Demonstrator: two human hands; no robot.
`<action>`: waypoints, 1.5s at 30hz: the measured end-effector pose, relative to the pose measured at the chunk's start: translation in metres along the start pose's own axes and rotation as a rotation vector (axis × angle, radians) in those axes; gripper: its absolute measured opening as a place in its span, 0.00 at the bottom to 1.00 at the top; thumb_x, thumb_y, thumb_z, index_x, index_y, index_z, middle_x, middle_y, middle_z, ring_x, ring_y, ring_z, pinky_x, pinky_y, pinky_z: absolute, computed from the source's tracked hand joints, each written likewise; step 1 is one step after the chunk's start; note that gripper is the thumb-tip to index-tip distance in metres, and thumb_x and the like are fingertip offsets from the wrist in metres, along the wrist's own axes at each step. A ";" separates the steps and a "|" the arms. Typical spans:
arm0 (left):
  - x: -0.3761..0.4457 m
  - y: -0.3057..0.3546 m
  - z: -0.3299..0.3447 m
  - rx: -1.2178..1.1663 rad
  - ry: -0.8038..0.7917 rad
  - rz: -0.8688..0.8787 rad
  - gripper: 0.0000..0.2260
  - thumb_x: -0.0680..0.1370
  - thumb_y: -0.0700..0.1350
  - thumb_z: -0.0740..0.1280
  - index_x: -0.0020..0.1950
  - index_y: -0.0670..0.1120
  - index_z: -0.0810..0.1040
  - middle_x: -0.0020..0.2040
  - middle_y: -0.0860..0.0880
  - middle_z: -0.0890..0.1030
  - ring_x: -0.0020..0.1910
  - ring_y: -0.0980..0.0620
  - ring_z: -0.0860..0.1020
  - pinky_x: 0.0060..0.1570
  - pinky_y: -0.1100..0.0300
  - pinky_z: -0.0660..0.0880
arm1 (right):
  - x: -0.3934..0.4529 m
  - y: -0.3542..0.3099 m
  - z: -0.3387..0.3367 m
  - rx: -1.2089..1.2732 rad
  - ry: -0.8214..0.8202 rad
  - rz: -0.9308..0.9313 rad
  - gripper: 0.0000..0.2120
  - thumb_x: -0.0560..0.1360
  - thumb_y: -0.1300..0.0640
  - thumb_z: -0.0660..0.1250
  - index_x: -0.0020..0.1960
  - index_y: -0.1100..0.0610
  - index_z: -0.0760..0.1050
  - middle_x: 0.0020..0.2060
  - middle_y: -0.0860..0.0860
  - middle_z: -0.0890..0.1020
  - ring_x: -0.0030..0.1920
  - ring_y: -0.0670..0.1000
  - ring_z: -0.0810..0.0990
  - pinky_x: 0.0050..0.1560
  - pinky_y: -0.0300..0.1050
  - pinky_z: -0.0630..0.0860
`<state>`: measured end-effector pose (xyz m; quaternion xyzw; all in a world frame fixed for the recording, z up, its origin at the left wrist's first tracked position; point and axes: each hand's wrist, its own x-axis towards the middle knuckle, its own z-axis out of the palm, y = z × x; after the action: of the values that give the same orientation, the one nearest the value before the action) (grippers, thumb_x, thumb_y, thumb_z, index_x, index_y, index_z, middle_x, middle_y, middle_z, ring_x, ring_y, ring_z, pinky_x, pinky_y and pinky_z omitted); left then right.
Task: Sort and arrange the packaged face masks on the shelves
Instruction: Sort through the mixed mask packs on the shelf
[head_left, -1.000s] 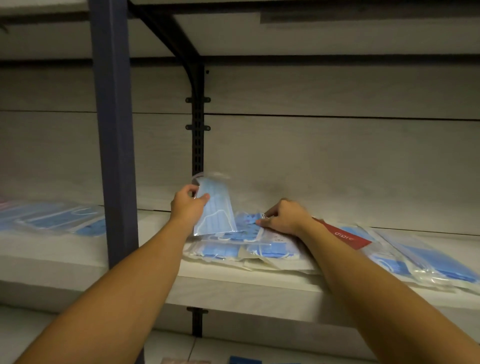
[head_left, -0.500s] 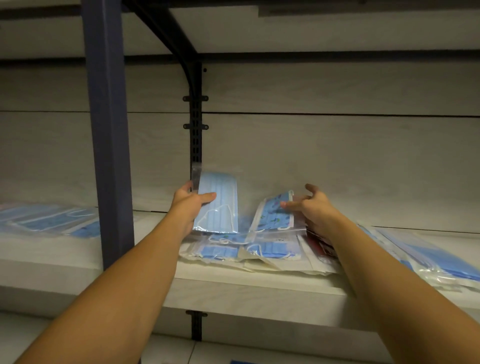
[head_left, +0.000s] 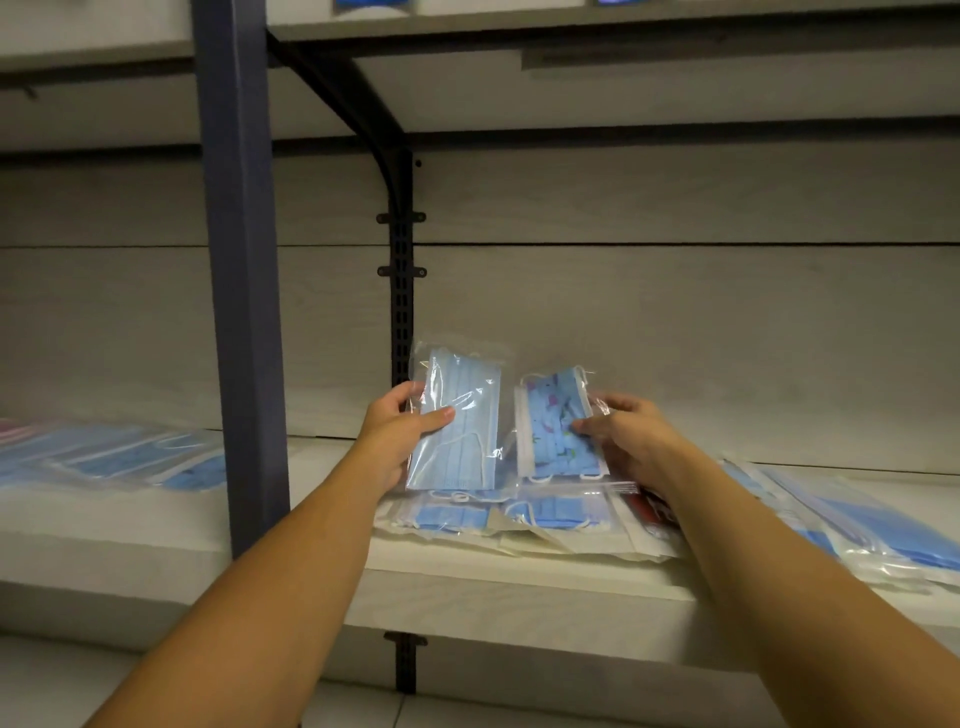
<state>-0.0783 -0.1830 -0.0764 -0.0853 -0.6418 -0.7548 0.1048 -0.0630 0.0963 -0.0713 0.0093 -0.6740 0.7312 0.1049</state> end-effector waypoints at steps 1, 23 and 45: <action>0.000 -0.001 -0.001 0.026 -0.001 0.005 0.25 0.70 0.36 0.79 0.61 0.53 0.77 0.56 0.48 0.81 0.49 0.47 0.84 0.43 0.52 0.84 | -0.001 -0.001 0.000 0.011 0.013 -0.013 0.22 0.70 0.75 0.72 0.61 0.60 0.78 0.41 0.60 0.86 0.35 0.57 0.86 0.39 0.54 0.84; -0.115 0.056 -0.004 0.003 0.206 0.075 0.15 0.72 0.34 0.77 0.53 0.48 0.80 0.50 0.44 0.86 0.47 0.41 0.85 0.49 0.42 0.82 | -0.068 -0.029 0.028 0.083 -0.362 -0.149 0.13 0.73 0.71 0.72 0.57 0.65 0.79 0.49 0.61 0.86 0.48 0.59 0.87 0.45 0.51 0.83; -0.262 0.131 -0.151 -0.013 0.460 0.153 0.20 0.73 0.36 0.75 0.65 0.40 0.77 0.59 0.41 0.83 0.56 0.41 0.83 0.56 0.42 0.80 | -0.172 -0.060 0.152 0.102 -0.600 -0.216 0.14 0.74 0.64 0.74 0.58 0.60 0.78 0.50 0.54 0.86 0.51 0.54 0.87 0.51 0.54 0.84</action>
<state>0.2104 -0.3397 -0.0451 0.0397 -0.5879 -0.7483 0.3047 0.0960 -0.0743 -0.0249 0.3011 -0.6325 0.7133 -0.0218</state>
